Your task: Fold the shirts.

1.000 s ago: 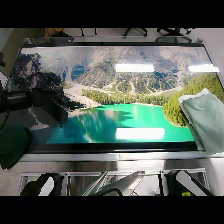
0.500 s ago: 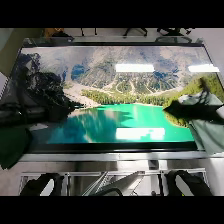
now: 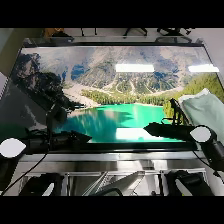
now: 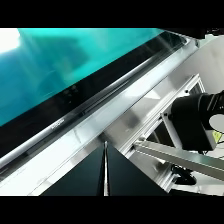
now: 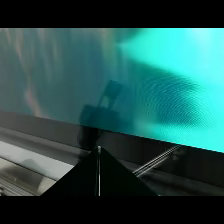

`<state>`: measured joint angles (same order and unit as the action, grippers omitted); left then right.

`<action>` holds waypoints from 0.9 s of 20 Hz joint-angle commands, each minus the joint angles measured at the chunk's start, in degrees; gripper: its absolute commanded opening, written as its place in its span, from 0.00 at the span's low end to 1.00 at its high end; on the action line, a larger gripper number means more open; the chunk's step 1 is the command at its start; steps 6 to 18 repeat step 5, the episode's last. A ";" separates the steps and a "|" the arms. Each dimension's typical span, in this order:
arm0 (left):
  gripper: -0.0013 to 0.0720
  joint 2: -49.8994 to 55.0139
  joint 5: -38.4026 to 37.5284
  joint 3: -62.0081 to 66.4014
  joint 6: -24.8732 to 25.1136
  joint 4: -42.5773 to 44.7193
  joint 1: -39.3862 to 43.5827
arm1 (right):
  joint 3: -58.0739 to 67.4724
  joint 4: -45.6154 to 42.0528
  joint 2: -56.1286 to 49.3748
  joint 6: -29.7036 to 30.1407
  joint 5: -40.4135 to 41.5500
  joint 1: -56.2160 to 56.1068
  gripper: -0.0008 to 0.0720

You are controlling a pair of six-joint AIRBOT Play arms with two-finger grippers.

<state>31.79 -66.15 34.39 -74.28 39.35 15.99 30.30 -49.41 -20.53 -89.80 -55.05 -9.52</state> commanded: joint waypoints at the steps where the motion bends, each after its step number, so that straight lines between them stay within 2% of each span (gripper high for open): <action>1: 0.04 -1.81 1.60 -1.51 -1.70 -0.13 1.11 | -0.50 1.70 0.26 -0.02 0.61 -0.68 0.03; 18: 0.04 -1.73 1.88 -1.51 -1.86 -0.37 1.11 | -0.50 1.70 0.28 0.00 0.61 -0.68 0.03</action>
